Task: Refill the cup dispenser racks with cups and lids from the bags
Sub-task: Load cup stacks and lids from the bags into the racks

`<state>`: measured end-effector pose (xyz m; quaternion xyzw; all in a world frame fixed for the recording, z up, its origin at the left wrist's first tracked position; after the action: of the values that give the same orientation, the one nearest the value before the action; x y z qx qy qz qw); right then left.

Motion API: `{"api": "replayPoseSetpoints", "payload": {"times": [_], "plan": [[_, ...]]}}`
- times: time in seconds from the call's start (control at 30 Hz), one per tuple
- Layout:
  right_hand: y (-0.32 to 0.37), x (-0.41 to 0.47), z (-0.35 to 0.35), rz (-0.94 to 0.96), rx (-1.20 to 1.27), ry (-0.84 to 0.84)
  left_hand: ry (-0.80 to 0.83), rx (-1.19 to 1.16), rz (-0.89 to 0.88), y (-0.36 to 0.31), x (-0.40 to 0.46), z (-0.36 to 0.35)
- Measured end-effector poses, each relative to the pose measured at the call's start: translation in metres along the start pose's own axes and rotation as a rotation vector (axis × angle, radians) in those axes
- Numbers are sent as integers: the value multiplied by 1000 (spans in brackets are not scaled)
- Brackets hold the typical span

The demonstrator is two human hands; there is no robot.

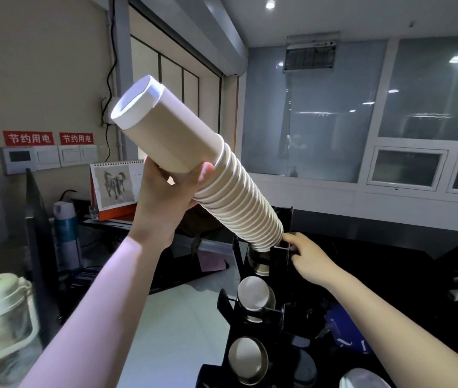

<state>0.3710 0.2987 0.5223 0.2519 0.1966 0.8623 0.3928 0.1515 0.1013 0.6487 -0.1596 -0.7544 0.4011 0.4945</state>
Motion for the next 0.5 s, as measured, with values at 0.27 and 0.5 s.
{"api": "replayPoseSetpoints", "payload": {"times": [0.27,0.5], "plan": [[14,-5,-3,11,165,31,40,35,-54,-10,1,-1],[19,-10,-4,4,299,-36,52,49,-46,-3,1,0]]}}
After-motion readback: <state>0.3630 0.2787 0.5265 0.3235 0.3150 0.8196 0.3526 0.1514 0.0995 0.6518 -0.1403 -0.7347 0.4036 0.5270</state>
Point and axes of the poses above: each hand's wrist, its own x-axis towards the middle knuckle, its own z-axis out of the back of the hand, y = z × x, the point moved 2 cm from there along x, towards the middle knuckle, and after that the axes turned 3 degrees about y, right-handed, at the moved point
